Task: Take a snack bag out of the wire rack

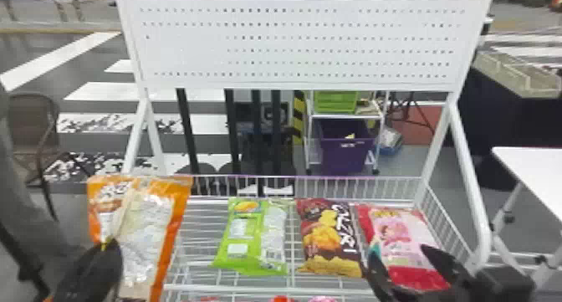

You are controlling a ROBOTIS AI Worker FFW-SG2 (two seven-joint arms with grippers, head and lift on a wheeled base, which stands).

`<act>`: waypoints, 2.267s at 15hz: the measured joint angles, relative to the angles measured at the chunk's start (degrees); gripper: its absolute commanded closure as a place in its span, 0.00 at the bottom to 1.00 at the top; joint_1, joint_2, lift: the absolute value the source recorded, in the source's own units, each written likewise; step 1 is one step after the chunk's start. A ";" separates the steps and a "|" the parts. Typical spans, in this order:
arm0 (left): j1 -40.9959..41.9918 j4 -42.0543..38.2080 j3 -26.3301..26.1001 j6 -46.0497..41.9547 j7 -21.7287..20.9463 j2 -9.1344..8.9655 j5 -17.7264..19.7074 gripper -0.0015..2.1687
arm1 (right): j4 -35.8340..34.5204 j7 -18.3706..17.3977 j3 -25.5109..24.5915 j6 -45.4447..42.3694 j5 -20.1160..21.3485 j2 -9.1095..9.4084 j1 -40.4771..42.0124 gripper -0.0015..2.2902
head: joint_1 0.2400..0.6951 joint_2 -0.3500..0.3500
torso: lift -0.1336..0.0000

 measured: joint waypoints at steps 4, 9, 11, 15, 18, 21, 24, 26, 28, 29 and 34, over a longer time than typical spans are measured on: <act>0.03 -0.01 -0.03 0.00 0.07 0.09 -0.06 0.86 | 11.09 -1.37 6.73 10.78 -0.97 0.94 -14.57 0.05 | 0.57 0.50 | 1.00; -0.55 0.33 0.05 0.66 0.14 0.18 -0.08 0.86 | 24.85 -1.06 10.40 15.19 -3.61 4.08 -26.96 0.64 | 0.57 0.50 | 1.00; -0.70 0.54 0.00 0.70 0.16 0.14 -0.13 0.86 | 26.78 -1.25 10.88 16.61 -3.75 4.55 -28.58 0.98 | 0.57 0.50 | 1.00; -1.07 1.02 0.00 0.70 0.24 0.09 -0.15 0.86 | 27.20 -1.30 10.79 19.71 -5.99 4.54 -29.34 0.98 | 0.57 0.50 | 1.00; -1.47 1.55 -0.10 0.70 0.24 0.06 -0.07 0.86 | 26.05 -2.54 10.73 20.16 -5.93 4.29 -28.88 0.98 | 0.57 0.50 | 1.00; -1.52 1.60 -0.15 0.71 0.38 0.12 -0.06 0.86 | 21.86 -4.87 10.73 20.08 -5.34 3.74 -27.05 0.98 | 0.57 0.50 | 1.00; -1.52 1.61 -0.15 0.71 0.42 0.18 0.00 0.86 | 13.68 -7.17 10.06 19.27 -4.21 1.66 -22.73 0.98 | 0.57 0.50 | 1.00; -1.56 1.63 -0.19 0.70 0.42 0.18 0.02 0.86 | 5.65 -6.97 7.91 18.21 -3.87 0.00 -17.73 0.98 | 0.57 0.50 | 1.00; -1.68 1.63 -0.32 0.70 0.42 0.19 0.03 0.86 | -3.27 -6.23 4.75 17.15 -2.93 -1.67 -10.68 0.98 | 0.57 0.50 | 1.00; -1.77 1.63 -0.37 0.70 0.44 0.19 0.03 0.86 | -7.61 -5.59 2.84 14.94 -2.24 -2.11 -5.90 0.98 | 0.57 0.50 | 1.00; -2.30 1.96 -0.46 0.70 0.51 0.18 0.20 0.86 | -17.87 -2.57 -5.88 -4.32 1.84 -0.34 17.27 0.98 | 0.57 0.50 | 1.00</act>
